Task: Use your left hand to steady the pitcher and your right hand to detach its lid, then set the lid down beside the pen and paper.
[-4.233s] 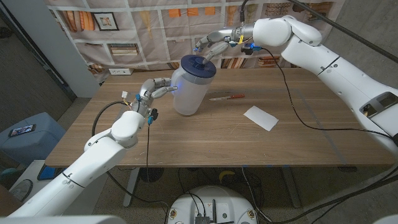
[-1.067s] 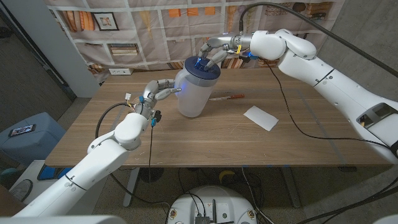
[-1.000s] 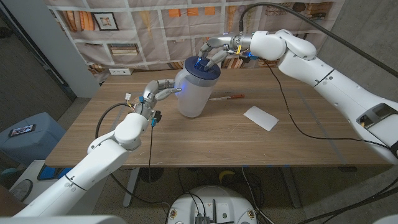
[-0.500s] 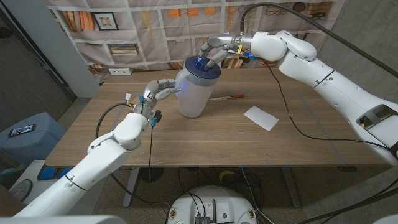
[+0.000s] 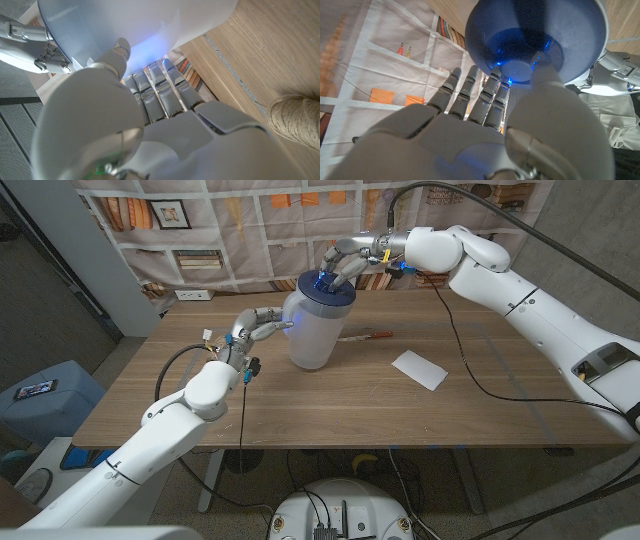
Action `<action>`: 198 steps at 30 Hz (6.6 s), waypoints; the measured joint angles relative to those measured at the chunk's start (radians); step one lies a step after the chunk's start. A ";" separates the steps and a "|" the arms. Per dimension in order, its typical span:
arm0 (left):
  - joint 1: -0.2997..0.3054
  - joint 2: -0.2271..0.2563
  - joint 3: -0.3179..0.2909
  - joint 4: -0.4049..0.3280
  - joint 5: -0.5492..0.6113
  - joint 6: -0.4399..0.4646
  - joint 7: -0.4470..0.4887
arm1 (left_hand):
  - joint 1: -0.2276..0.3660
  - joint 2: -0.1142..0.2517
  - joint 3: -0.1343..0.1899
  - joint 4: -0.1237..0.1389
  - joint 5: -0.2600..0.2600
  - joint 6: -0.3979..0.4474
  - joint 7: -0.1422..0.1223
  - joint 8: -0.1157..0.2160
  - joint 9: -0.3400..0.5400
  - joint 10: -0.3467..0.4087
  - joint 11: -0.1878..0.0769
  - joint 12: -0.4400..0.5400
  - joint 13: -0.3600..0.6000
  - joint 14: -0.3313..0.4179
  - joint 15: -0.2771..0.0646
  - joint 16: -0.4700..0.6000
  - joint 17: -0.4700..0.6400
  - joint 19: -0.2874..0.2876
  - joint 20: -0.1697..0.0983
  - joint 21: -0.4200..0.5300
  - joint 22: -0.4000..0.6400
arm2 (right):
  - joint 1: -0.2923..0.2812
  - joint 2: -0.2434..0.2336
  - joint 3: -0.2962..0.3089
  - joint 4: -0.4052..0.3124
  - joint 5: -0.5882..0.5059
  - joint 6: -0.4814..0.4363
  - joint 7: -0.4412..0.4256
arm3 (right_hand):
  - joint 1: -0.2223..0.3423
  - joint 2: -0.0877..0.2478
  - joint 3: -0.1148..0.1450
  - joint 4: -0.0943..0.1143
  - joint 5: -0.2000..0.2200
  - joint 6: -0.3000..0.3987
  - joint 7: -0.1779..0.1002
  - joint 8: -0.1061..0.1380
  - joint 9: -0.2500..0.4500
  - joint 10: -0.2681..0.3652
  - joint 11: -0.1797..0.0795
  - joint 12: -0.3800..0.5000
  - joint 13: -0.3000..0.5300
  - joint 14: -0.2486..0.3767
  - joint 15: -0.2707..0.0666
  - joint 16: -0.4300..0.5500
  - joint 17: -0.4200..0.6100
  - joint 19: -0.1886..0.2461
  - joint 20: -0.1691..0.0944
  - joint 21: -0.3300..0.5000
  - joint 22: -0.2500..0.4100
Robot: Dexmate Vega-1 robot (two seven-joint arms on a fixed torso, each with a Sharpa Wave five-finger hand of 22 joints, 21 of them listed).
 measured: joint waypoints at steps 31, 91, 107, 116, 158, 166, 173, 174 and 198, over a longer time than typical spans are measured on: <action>-0.017 -0.001 0.016 0.024 -0.012 0.002 -0.011 | 0.000 0.000 0.000 0.000 0.001 0.000 0.000 -0.004 0.000 0.002 -0.002 -0.004 0.000 0.000 -0.004 0.000 0.001 0.000 0.000 0.000 0.000 | 0.021 0.001 0.001 0.054 0.063 0.003 -0.006 | 0.000 0.000 -0.012 0.005 -0.003 0.014 0.004 0.000 -0.014 0.030 0.009 0.008 0.009 0.021 -0.004 0.012 0.001 0.004 -0.014 0.000 0.000; -0.010 -0.025 0.035 0.050 -0.016 -0.013 0.013 | 0.000 0.000 -0.003 -0.003 0.001 -0.001 0.001 -0.004 0.001 0.002 -0.002 -0.004 -0.001 0.000 -0.004 -0.001 0.001 0.000 0.000 0.000 0.000 | 0.033 -0.018 0.038 0.039 0.177 0.011 0.018 | 0.000 0.000 -0.023 -0.006 0.004 0.021 0.011 0.014 -0.022 0.054 -0.004 -0.004 0.009 0.024 0.000 0.012 0.002 0.007 -0.010 0.000 0.000; -0.015 -0.031 0.038 0.065 -0.018 -0.023 0.012 | 0.000 0.000 -0.003 -0.003 -0.002 -0.004 0.004 -0.004 0.000 0.001 -0.001 -0.004 0.000 -0.002 -0.005 -0.001 0.001 0.000 0.000 0.000 0.000 | 0.025 -0.030 0.061 0.012 0.197 -0.015 -0.010 | 0.000 0.000 -0.027 -0.005 0.004 0.023 0.012 0.014 -0.022 0.059 -0.009 -0.004 0.011 0.024 0.000 0.012 0.001 0.004 -0.006 0.000 0.000; -0.017 -0.034 0.039 0.071 -0.022 -0.034 0.008 | 0.000 0.000 -0.003 -0.002 0.001 -0.004 0.004 -0.008 0.000 0.000 0.000 -0.006 0.000 -0.004 -0.003 -0.004 0.001 0.000 0.000 0.000 0.000 | 0.007 -0.051 0.086 -0.040 0.195 -0.052 -0.030 | -0.038 0.038 -0.028 -0.006 0.000 0.022 0.012 0.009 -0.022 0.059 -0.009 -0.005 0.014 0.024 0.000 0.012 0.002 0.000 -0.003 0.000 0.000; 0.034 -0.031 0.005 0.066 -0.078 -0.045 0.013 | -0.117 -0.004 -0.010 0.021 0.005 -0.100 0.008 -0.023 0.002 -0.127 0.005 -0.018 0.005 -0.131 0.037 -0.016 -0.002 -0.052 0.002 -0.008 0.000 | -0.050 -0.199 0.137 -0.221 0.056 -0.278 -0.009 | -0.038 0.038 -0.039 -0.017 0.008 0.022 0.012 0.007 -0.027 0.062 -0.006 -0.012 0.018 0.024 0.000 0.012 0.002 -0.002 -0.001 0.000 0.000; 0.035 -0.027 0.004 0.067 -0.090 -0.043 0.004 | -0.131 -0.018 -0.022 0.015 0.005 -0.159 0.004 -0.031 0.002 -0.189 0.009 -0.022 0.005 -0.185 0.052 -0.016 0.001 -0.061 0.003 -0.008 0.000 | -0.053 -0.215 0.136 -0.226 0.021 -0.305 0.003 | -0.038 0.038 -0.044 -0.013 0.007 0.022 0.012 0.007 -0.027 0.063 -0.006 -0.012 0.023 0.024 0.000 0.016 0.004 -0.002 -0.001 0.000 0.000; 0.038 -0.022 0.004 0.068 -0.096 -0.044 -0.001 | -0.138 -0.024 -0.037 0.016 0.005 -0.199 0.004 -0.035 -0.003 -0.236 0.014 -0.022 0.005 -0.236 0.063 -0.016 0.006 -0.071 0.002 -0.008 0.000 | -0.054 -0.223 0.127 -0.225 -0.015 -0.327 0.016 | -0.038 0.038 -0.044 -0.013 0.004 0.022 0.012 0.006 -0.027 0.063 -0.006 -0.020 0.023 0.024 0.000 0.016 0.004 -0.002 -0.001 0.000 0.000; 0.039 -0.021 0.003 0.068 -0.097 -0.045 -0.003 | -0.142 -0.029 -0.041 0.015 0.005 -0.207 0.005 -0.035 -0.003 -0.241 0.019 -0.022 0.005 -0.242 0.066 -0.016 0.006 -0.074 0.005 -0.008 0.000 | -0.054 -0.223 0.125 -0.223 -0.015 -0.327 0.017 | -0.038 0.038 -0.044 -0.013 0.004 0.022 0.012 0.006 -0.027 0.063 -0.006 -0.020 0.023 0.024 0.000 0.016 0.004 -0.002 -0.001 0.000 0.000; 0.068 0.023 -0.024 0.042 -0.125 -0.058 -0.044 | -0.206 -0.043 -0.125 0.022 0.005 -0.434 -0.004 -0.035 -0.012 -0.526 0.082 -0.022 0.006 -0.518 0.093 -0.012 0.007 -0.172 0.007 -0.008 0.000 | -0.071 -0.218 0.076 -0.151 -0.108 -0.358 0.036 | -0.038 0.038 -0.045 -0.014 0.008 0.022 0.012 0.003 -0.026 0.063 -0.006 -0.021 0.029 0.024 0.000 0.016 0.001 -0.002 -0.001 0.000 0.000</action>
